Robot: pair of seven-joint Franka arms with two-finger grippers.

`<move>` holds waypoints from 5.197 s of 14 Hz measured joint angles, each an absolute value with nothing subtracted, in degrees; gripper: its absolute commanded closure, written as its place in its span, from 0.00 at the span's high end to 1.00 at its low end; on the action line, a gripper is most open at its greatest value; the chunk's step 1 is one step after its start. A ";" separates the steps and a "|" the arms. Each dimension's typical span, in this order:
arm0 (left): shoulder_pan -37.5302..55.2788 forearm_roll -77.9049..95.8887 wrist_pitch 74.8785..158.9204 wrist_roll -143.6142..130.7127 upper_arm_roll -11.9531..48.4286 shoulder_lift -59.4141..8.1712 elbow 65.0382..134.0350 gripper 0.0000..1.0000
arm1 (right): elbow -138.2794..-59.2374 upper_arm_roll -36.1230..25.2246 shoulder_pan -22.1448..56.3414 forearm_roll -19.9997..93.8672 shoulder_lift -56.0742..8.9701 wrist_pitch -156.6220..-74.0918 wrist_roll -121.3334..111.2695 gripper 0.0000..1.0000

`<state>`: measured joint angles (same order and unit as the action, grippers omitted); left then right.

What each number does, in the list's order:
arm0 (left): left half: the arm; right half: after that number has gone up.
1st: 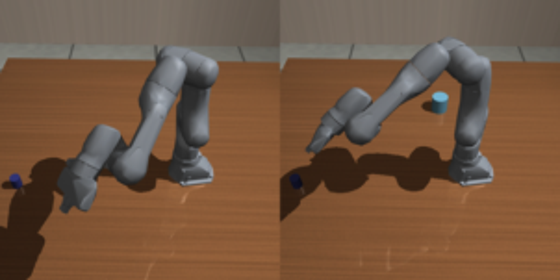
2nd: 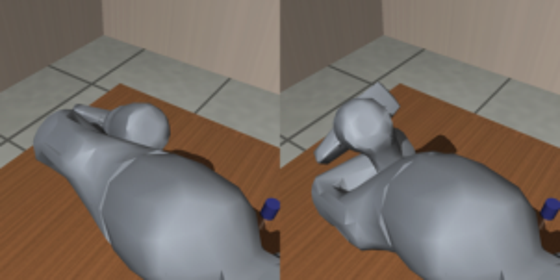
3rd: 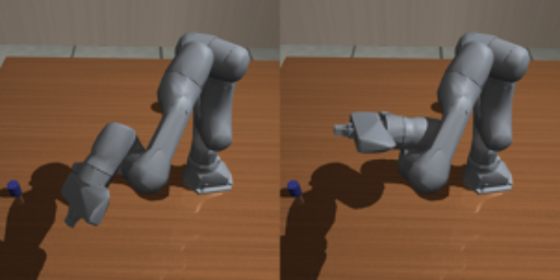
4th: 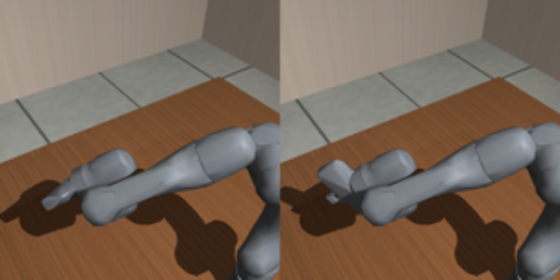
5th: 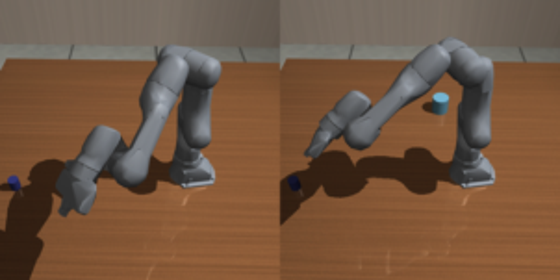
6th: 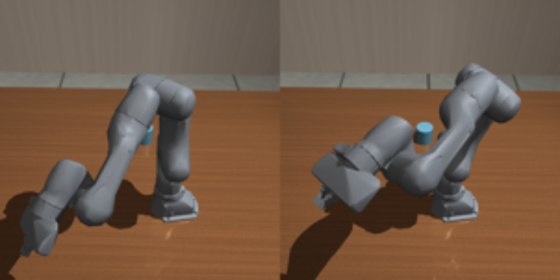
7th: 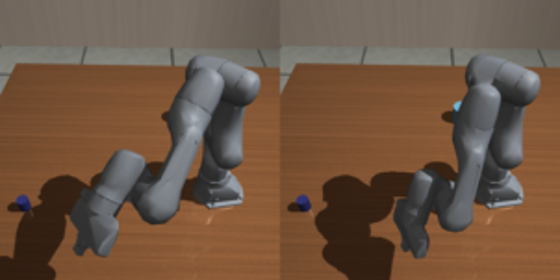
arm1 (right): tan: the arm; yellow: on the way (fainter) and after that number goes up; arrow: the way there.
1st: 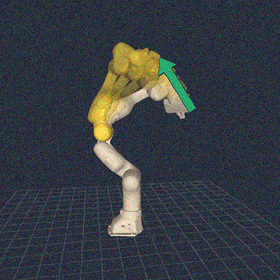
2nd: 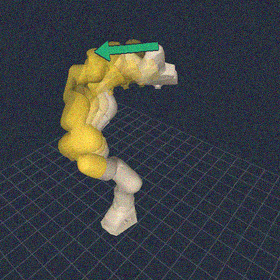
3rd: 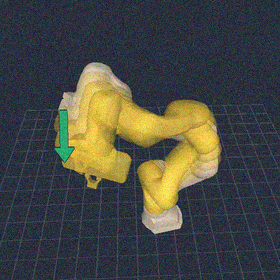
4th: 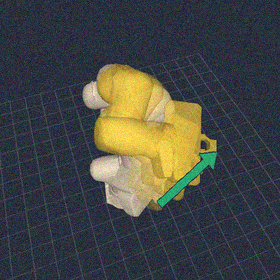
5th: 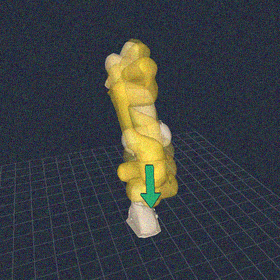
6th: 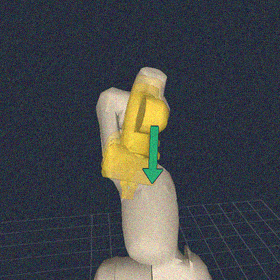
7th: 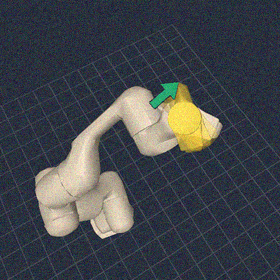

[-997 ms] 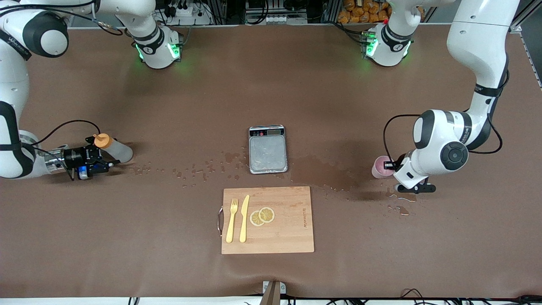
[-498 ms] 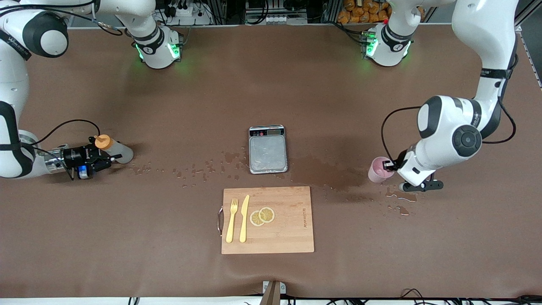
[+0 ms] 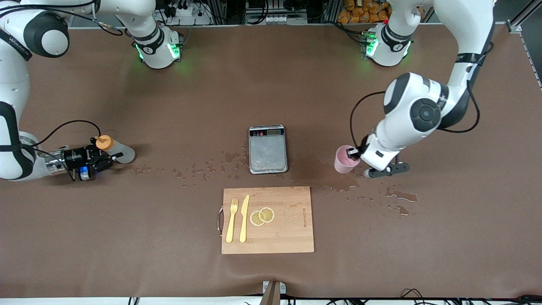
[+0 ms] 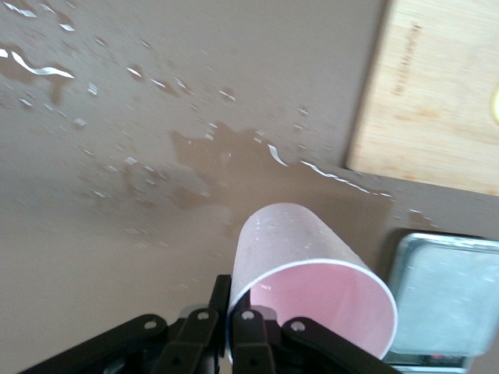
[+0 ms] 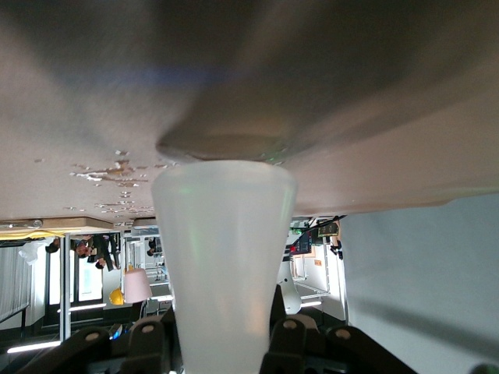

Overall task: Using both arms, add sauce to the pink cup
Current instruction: 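Carry the pink cup onto the metal scale with the left gripper, then release the cup with the left gripper while the right gripper moves the bottle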

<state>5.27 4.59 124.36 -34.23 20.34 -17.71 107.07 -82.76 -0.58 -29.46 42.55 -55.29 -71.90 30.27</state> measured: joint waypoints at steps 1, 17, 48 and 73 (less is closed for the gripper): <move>5.59 4.59 124.36 -37.13 21.87 -17.72 106.55 0.00 | -82.35 -0.43 -28.72 42.61 -54.91 -71.84 32.04 0.41; 24.08 -0.89 123.71 -63.37 23.67 -36.87 86.92 0.00 | -73.75 -0.11 -11.19 37.97 -45.21 -69.81 61.57 0.41; 22.76 -1.51 113.20 -63.85 22.17 -31.01 82.66 1.00 | -62.29 -0.68 20.11 8.33 -42.71 -70.10 99.19 0.39; -2.59 -1.51 95.81 -22.90 21.27 -9.15 87.74 1.00 | -61.56 -0.89 31.77 -0.95 -44.84 -75.55 120.06 0.31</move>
<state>-2.59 -1.51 95.81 -22.90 21.27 -9.15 87.74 -61.56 -0.89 31.77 -0.95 -44.84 -75.55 120.06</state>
